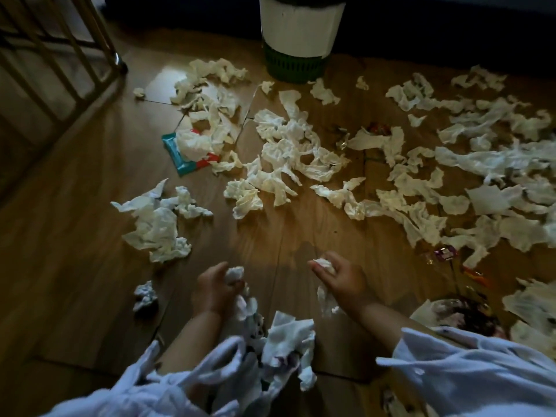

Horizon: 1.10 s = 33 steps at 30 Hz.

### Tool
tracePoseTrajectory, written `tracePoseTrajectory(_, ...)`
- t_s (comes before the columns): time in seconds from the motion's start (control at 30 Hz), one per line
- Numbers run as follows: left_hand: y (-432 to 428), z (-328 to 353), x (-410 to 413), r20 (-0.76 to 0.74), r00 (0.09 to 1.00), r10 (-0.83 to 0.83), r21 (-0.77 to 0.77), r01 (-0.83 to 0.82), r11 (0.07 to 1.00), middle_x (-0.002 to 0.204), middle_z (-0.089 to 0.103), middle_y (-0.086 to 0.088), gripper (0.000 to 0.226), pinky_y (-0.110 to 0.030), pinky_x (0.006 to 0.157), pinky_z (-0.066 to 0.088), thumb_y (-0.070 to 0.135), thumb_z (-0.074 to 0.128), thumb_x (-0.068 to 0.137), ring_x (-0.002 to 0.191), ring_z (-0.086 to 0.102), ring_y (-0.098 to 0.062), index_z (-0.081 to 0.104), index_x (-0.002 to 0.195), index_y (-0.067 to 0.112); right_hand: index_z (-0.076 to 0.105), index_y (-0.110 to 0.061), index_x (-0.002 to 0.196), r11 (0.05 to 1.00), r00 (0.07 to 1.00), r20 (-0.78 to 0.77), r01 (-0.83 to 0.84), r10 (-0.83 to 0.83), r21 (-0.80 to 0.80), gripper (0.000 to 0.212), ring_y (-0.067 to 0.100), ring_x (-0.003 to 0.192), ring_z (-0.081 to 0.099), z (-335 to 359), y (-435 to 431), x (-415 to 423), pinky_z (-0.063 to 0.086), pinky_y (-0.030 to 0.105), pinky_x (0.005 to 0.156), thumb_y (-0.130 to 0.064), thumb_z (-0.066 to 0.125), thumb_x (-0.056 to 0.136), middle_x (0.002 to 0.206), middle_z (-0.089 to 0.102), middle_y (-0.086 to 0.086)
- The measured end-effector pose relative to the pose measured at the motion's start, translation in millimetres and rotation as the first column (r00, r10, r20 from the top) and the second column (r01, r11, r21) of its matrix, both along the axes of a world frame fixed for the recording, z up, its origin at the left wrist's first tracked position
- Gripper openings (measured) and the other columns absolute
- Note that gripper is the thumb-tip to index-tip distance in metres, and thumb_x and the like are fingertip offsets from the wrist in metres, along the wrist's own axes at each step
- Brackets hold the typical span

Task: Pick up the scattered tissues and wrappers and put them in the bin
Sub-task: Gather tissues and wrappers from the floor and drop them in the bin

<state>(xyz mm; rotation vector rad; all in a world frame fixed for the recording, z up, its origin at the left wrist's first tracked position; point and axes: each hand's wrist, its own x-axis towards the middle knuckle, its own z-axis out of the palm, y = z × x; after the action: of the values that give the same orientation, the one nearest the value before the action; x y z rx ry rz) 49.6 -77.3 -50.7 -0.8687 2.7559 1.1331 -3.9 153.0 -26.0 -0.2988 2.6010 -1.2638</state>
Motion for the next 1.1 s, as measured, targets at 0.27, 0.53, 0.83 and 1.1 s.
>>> tracePoseTrajectory(0.27, 3, 100, -71, -0.232, 0.943, 0.236, 0.55, -0.073, 0.832, 0.09, 0.064, 0.006, 0.028, -0.02, 0.068, 0.053, 0.013, 0.068, 0.081, 0.08, 0.063, -0.002, 0.062, 0.108, 0.02, 0.055, 0.0, 0.074, 0.96, 0.972, 0.066, 0.234, -0.227, -0.152, 0.04, 0.023, 0.059, 0.053, 71, -9, -62, 0.043, 0.032, 0.057, -0.037, 0.068, 0.079, 0.064, 0.058, 0.015)
tracePoseTrajectory(0.53, -6, 296, -58, -0.23, 0.875, 0.425, 0.609, -0.211, 0.765, 0.067, 0.064, -0.002, 0.011, -0.012, 0.052, 0.049, 0.011, 0.072, 0.077, 0.051, 0.06, 0.005, 0.064, 0.07, 0.013, 0.059, -0.009, 0.083, 0.852, 0.87, 0.203, 0.486, -0.45, -0.195, 0.025, 0.005, 0.056, 0.053, 275, -33, -37, 0.041, 0.011, 0.05, -0.033, 0.064, 0.081, 0.067, 0.059, 0.002)
tracePoseTrajectory(0.83, -45, 593, -34, -0.287, 0.827, 0.484, 0.673, -0.186, 0.716, 0.05, 0.058, 0.004, 0.009, -0.007, 0.046, 0.042, 0.002, 0.07, 0.078, 0.043, 0.053, 0.007, 0.063, 0.077, -0.003, 0.052, -0.002, 0.123, 0.674, 0.676, 0.384, 0.721, -0.629, -0.163, 0.052, 0.026, 0.102, 0.055, 563, -80, 1, 0.036, 0.025, 0.075, -0.041, 0.052, 0.089, 0.122, 0.059, 0.018)
tracePoseTrajectory(1.1, -90, 733, -13, -0.312, 0.859, 0.407, 0.676, -0.1, 0.73, 0.064, 0.058, -0.004, 0.012, -0.009, 0.041, 0.043, 0.011, 0.07, 0.08, 0.041, 0.053, 0.006, 0.062, 0.079, 0.003, 0.055, -0.005, 0.117, 0.545, 0.538, 0.517, 0.824, -0.666, -0.155, 0.054, 0.027, 0.092, 0.061, 688, -122, 30, 0.049, 0.035, 0.077, -0.05, 0.052, 0.086, 0.102, 0.063, 0.01)
